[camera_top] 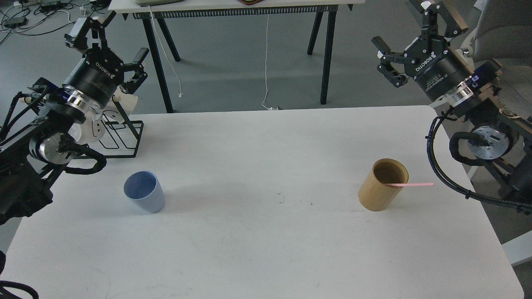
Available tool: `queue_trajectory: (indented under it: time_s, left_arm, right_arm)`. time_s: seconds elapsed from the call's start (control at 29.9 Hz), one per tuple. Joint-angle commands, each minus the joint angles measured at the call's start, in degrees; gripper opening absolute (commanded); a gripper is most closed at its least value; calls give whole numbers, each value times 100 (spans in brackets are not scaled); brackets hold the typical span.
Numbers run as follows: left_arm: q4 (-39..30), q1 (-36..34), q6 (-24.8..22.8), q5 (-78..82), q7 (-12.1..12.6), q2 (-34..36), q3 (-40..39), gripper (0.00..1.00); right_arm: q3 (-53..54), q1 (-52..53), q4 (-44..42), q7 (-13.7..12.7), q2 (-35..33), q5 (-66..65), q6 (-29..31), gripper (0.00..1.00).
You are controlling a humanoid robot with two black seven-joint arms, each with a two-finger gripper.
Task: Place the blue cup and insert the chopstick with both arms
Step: 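Raise the left gripper and swing it toward the light blue cup, then lower the left gripper and grasp the light blue cup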
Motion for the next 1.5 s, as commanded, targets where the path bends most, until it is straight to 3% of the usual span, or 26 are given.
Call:
queue_trajectory:
  time_s: [0.0,0.37,0.57,0.7,0.8,0.9,1.04,1.14,1.3,1.47]
  left_arm:
    - [-47,-32,0,-9,0,28,-3,100]
    - [-91,-68,0,105,0,810,-3,100]
    - [-802,-41,0,254,0,1302,-486,100]
    - [-1171,-216,0,1656,0,1628,-495,100]
    - [-1829,-410,0,3325,0,1961,-460,100]
    - [-2515,-550,0,4462,0,2689,100,100]
    - [-3026,-1261,0,5463,0,3271,1304,100]
    - [-3070,-1570,0,6395,0,3412,1912,100]
    - [-3070,-1509,0,8135,0,3527,2255,100]
    - [-3070,-1456,0,8701,0,3501,2581,100]
  right_arm:
    - [41,-3,-9,0,0,-7,0,99]
    - [94,-12,0,0,-18,-7,0,99]
    - [103,-12,9,0,-53,-7,0,99]
    - [112,-12,35,0,-141,-7,0,99]
    - [199,-21,35,0,-150,-7,0,99]
    - [252,-21,26,0,-150,-7,0,99]
    - [252,-56,26,0,-150,-7,0,99]
    - [252,-117,18,0,-141,-7,0,99]
    - [252,-231,26,0,-141,-7,0,99]
    - [252,-302,26,0,-150,-7,0,99]
